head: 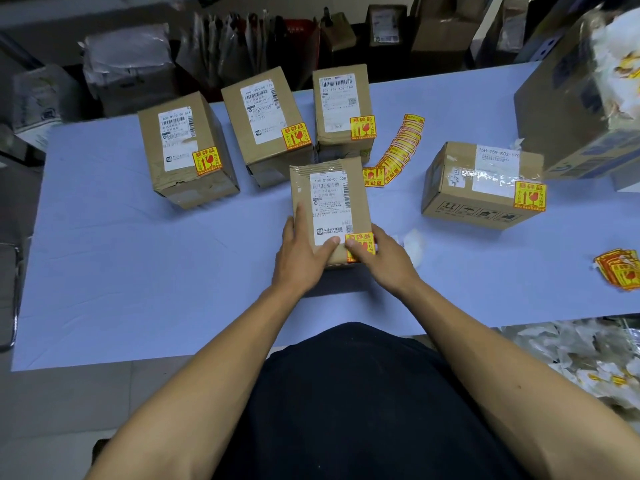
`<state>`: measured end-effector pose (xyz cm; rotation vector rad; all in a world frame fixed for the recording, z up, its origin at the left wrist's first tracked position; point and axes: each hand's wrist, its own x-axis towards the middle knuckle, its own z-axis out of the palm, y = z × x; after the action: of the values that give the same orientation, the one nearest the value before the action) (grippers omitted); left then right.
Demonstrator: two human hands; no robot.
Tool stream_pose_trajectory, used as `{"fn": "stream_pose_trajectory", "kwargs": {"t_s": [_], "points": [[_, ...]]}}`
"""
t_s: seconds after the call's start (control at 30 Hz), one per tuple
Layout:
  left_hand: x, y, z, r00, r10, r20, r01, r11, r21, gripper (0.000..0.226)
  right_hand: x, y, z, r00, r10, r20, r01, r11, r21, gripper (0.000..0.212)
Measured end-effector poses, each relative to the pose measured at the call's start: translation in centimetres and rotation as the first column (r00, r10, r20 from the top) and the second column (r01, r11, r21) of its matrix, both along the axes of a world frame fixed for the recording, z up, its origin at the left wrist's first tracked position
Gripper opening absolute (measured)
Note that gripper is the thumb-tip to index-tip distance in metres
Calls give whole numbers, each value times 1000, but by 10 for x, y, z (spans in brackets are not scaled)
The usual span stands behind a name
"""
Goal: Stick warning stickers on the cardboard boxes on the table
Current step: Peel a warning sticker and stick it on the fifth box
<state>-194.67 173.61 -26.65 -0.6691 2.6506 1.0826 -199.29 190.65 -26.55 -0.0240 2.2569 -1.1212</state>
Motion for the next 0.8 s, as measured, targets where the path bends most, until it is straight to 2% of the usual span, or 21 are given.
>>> {"fn": "stream_pose_trajectory", "kwargs": {"t_s": [0.13, 0.27, 0.37, 0.43, 0.5, 0.6, 0.63, 0.7, 0.8], "points": [[2, -2, -2, 1000, 12, -17, -11, 1000, 9, 92, 5, 12, -3, 994, 91, 64, -85, 992, -94, 83], [-1, -6, -1, 999, 30, -13, -30, 999, 26, 92, -4, 24, -6, 971, 227, 76, -225, 974, -24, 103], [-5, -12, 0, 989, 143, -22, -138, 979, 148, 97, -12, 27, -3, 976, 96, 195, -69, 988, -142, 111], [-9, -16, -2, 963, 260, 67, -268, 929, 256, 101, -21, 21, -1, 972, 64, 227, -19, 980, -197, 107], [-14, -18, -4, 922, 349, 169, -388, 841, 377, 100, -32, 12, -1, 972, 7, 234, 46, 975, -218, 100], [-23, -16, -7, 887, 410, 212, -458, 725, 514, 78, -42, -7, -2, 964, -100, 247, 159, 959, -233, 84], [-26, -15, -7, 888, 412, 203, -454, 719, 526, 69, -43, -12, -4, 965, -100, 242, 162, 954, -252, 76], [-31, -12, -7, 887, 417, 199, -455, 716, 530, 64, -43, -21, -7, 969, -87, 231, 150, 951, -269, 65], [-33, -9, -7, 876, 438, 203, -476, 710, 519, 66, -43, -27, -12, 964, -99, 245, 155, 964, -217, 75]]}}
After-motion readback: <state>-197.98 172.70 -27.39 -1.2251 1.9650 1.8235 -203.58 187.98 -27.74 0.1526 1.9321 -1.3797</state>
